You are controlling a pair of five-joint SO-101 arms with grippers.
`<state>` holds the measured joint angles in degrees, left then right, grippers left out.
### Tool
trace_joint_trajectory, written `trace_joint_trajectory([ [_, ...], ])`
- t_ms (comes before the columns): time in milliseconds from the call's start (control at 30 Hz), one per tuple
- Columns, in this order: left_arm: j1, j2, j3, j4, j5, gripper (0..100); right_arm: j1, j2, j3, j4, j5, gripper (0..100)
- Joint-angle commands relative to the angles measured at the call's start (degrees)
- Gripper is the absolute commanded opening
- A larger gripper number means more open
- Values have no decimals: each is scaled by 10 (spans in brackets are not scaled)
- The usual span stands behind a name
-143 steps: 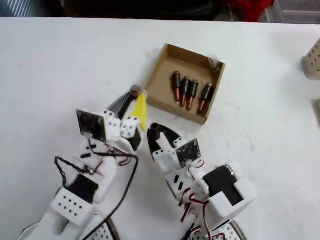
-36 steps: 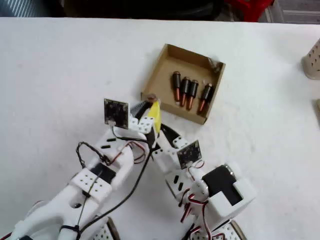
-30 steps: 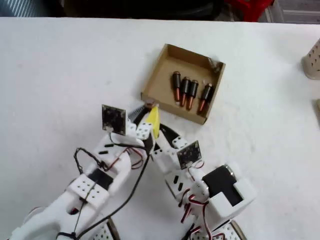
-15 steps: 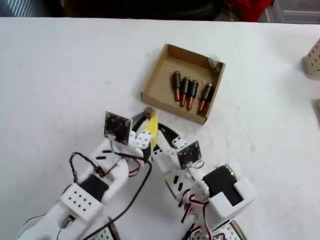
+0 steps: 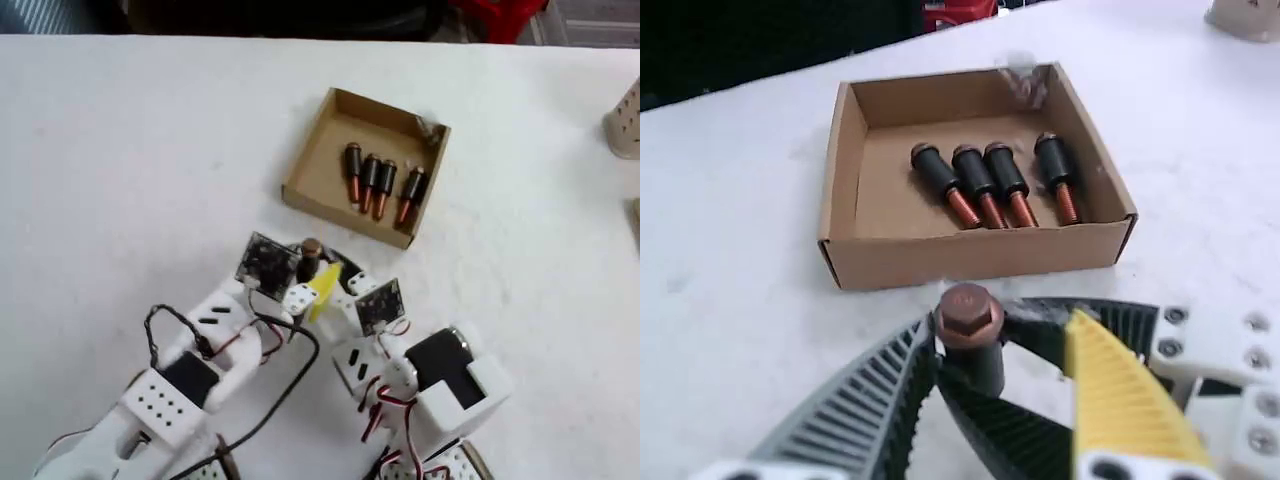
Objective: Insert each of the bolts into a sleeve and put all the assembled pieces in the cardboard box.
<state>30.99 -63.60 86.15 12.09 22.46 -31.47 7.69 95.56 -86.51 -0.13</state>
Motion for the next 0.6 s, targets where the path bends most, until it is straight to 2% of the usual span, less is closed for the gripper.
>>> trace_joint_trajectory([
  [0, 7, -13, -5, 6, -4, 325, 7, -2, 0, -16, -4, 16],
  [567, 7, -17, -76, 3, -1, 325, 4, -2, 0, -16, -4, 16],
])
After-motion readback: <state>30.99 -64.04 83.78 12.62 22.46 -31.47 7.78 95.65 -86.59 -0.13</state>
